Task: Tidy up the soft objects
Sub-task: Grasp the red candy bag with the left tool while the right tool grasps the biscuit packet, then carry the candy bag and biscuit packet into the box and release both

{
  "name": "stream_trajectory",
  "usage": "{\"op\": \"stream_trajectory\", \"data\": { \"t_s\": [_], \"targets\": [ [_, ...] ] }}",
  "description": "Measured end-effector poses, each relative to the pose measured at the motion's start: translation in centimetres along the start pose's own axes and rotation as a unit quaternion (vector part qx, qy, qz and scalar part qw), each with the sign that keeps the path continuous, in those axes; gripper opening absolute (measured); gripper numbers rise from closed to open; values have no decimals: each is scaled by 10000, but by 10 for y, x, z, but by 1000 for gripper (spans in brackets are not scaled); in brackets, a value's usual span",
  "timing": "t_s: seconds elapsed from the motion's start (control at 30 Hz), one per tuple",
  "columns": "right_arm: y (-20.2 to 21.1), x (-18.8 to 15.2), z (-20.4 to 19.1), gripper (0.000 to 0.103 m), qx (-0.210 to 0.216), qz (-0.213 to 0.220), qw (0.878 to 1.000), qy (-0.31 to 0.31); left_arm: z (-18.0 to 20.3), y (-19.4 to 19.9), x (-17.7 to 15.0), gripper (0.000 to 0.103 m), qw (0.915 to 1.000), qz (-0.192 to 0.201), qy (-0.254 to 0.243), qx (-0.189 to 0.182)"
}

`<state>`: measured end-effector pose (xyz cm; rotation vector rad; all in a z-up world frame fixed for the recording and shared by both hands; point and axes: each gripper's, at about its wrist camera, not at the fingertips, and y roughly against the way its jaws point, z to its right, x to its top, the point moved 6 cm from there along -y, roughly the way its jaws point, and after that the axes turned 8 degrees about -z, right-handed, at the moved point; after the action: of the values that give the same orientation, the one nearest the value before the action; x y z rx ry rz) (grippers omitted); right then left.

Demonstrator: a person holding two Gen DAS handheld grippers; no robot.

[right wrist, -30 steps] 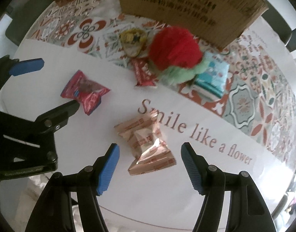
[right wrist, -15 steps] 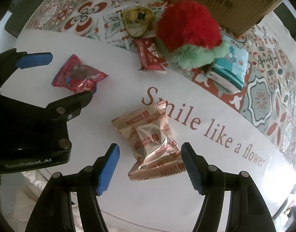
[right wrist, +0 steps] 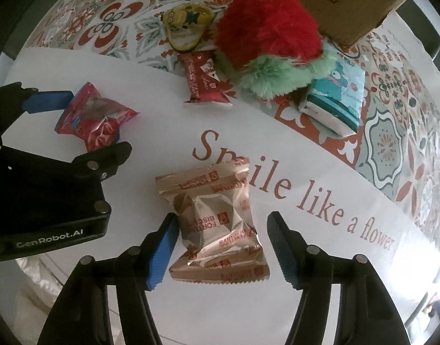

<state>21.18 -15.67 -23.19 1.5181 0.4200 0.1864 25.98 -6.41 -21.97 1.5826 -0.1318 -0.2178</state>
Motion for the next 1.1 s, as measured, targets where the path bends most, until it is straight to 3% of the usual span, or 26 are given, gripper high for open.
{"op": "stream_trajectory", "data": {
  "t_s": [0.03,0.27,0.43,0.9,1.1],
  "targets": [
    [-2,-1,0,54,25,-13,10000,-16,0,-1,1,86,10000,-13,-14,8],
    [2,-7,7,49,116,68,9998,-140,7,-12,-5,79,10000,-37,13,-2],
    [6,-9,13,48,133,197,9994,-264,3,-12,-7,75,10000,42,13,-12],
    [42,-4,31,48,159,525,9970,-542,2,6,-13,52,9994,329,1,-128],
    [56,1,28,48,195,655,9958,-611,-2,18,-11,51,9987,333,109,-375]
  ]
}}
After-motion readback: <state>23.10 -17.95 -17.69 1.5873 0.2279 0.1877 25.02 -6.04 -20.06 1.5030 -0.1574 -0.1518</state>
